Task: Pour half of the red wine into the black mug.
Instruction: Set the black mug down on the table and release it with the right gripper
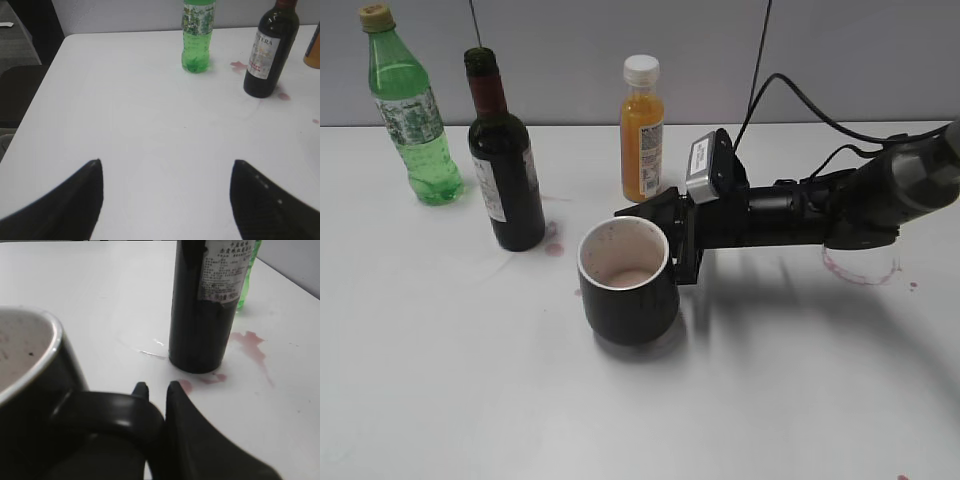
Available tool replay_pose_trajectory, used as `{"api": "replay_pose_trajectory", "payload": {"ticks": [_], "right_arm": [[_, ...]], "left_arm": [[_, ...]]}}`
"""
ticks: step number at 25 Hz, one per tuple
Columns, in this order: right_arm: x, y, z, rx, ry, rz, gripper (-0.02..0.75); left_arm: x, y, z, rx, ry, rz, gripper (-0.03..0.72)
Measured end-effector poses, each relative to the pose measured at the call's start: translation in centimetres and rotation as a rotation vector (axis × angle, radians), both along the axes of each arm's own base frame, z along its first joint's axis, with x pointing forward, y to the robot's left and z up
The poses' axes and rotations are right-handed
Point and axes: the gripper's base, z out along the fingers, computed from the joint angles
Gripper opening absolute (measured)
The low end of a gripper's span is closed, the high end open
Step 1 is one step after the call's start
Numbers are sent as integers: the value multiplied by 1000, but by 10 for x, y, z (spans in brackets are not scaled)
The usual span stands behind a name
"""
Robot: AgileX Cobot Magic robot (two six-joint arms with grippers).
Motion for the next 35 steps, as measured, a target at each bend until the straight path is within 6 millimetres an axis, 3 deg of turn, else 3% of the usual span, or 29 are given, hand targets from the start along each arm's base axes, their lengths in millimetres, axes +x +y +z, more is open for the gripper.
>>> {"api": "replay_pose_trajectory", "payload": {"ticks": [6, 26, 28, 33, 35], "right_arm": [[3, 1, -20, 4, 48, -40, 70], [12, -9, -40, 45, 59, -151, 79], [13, -13, -40, 46, 59, -153, 104], [15, -17, -39, 62, 101, -168, 273], [15, -18, -39, 62, 116, -167, 300]], "left_arm": [[0, 0, 0, 0, 0, 0, 590], [0, 0, 0, 0, 0, 0, 590], [0, 0, 0, 1, 0, 0, 590], [0, 0, 0, 0, 0, 0, 590], [0, 0, 0, 0, 0, 0, 590]]}}
